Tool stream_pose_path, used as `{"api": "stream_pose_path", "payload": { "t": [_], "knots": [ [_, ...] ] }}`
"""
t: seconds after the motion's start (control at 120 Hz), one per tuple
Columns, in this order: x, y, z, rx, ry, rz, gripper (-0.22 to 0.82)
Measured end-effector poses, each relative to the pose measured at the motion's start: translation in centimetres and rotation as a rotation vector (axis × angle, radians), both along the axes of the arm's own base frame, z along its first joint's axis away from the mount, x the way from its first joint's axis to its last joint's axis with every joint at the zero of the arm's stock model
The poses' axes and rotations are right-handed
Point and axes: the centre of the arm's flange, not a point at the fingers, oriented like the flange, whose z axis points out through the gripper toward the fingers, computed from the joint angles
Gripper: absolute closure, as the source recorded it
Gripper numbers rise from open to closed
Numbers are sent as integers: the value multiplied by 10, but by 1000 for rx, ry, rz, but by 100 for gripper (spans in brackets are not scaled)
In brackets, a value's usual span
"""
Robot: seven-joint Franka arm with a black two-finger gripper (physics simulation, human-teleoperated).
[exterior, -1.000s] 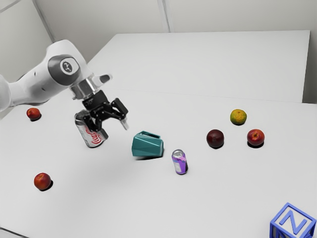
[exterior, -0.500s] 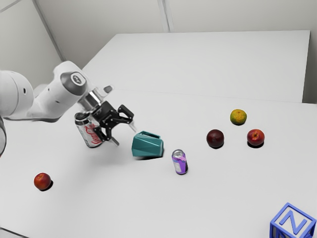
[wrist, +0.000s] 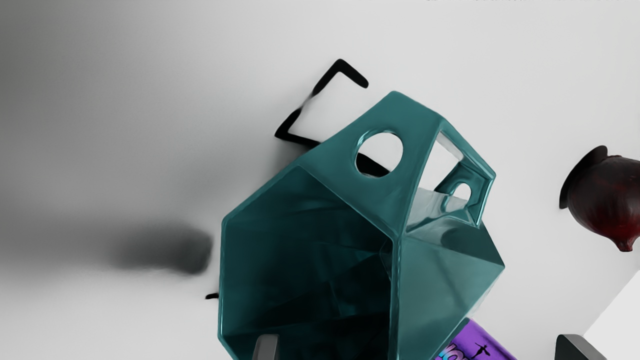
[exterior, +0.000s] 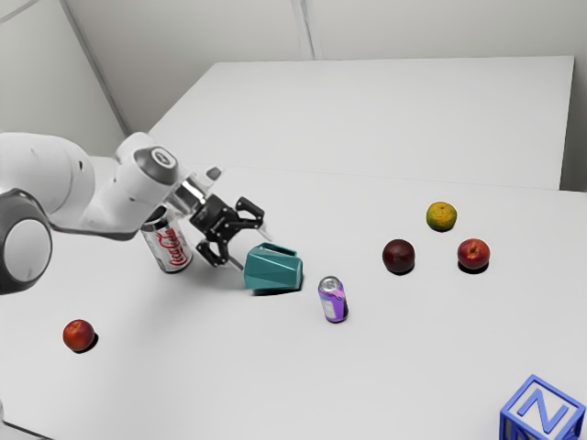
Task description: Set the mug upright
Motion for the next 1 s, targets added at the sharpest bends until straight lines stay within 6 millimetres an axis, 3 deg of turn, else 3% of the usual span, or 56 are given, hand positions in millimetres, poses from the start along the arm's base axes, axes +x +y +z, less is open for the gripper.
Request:
{"api": "stream_pose_path", "payload": {
  "t": [0.308,0.492,0.633,0.767,1.0],
  "knots": [
    [6,-15,-14,-44,-11,28,1],
    [8,-16,-11,-40,-23,32,45],
    [16,-20,2,-37,-54,24,63],
    [21,-29,8,-39,-68,12,72],
    [23,-41,10,-34,-67,10,77]
  ]
}}
